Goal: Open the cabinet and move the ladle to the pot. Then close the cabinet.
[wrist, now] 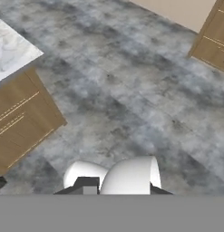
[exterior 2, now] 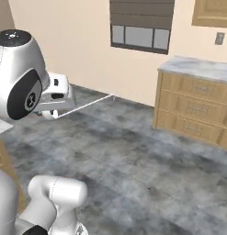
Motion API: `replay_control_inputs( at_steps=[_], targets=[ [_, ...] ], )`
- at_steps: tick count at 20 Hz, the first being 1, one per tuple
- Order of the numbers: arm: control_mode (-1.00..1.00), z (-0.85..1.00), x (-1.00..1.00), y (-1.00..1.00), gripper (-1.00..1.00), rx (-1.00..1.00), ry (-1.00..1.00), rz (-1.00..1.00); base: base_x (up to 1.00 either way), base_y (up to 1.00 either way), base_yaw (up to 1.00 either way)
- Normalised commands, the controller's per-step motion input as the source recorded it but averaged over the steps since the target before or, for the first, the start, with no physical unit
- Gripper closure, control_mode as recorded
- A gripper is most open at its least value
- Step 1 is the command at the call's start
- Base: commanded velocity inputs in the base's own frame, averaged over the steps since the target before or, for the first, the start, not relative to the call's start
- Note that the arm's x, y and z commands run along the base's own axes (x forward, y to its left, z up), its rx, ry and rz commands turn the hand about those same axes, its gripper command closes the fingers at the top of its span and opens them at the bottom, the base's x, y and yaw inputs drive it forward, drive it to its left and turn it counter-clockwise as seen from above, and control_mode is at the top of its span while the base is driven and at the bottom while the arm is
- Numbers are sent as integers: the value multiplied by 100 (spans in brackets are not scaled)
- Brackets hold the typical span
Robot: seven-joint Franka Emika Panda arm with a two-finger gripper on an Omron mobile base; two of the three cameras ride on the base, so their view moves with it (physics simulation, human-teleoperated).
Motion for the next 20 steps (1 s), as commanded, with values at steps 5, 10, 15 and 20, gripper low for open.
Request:
replay_control_inputs(
  at_steps=[5, 10, 15, 20],
  targets=[
    [100, 0, 0, 0, 100, 0, 0, 0, 0, 22, 65],
    [100, 0, 0, 0, 100, 0, 0, 0, 0, 27, 64],
    [100, 0, 0, 0, 100, 0, 0, 0, 0, 28, 62],
    [100, 0, 0, 0, 100, 0, 0, 0, 0, 27, 60]
  ],
)
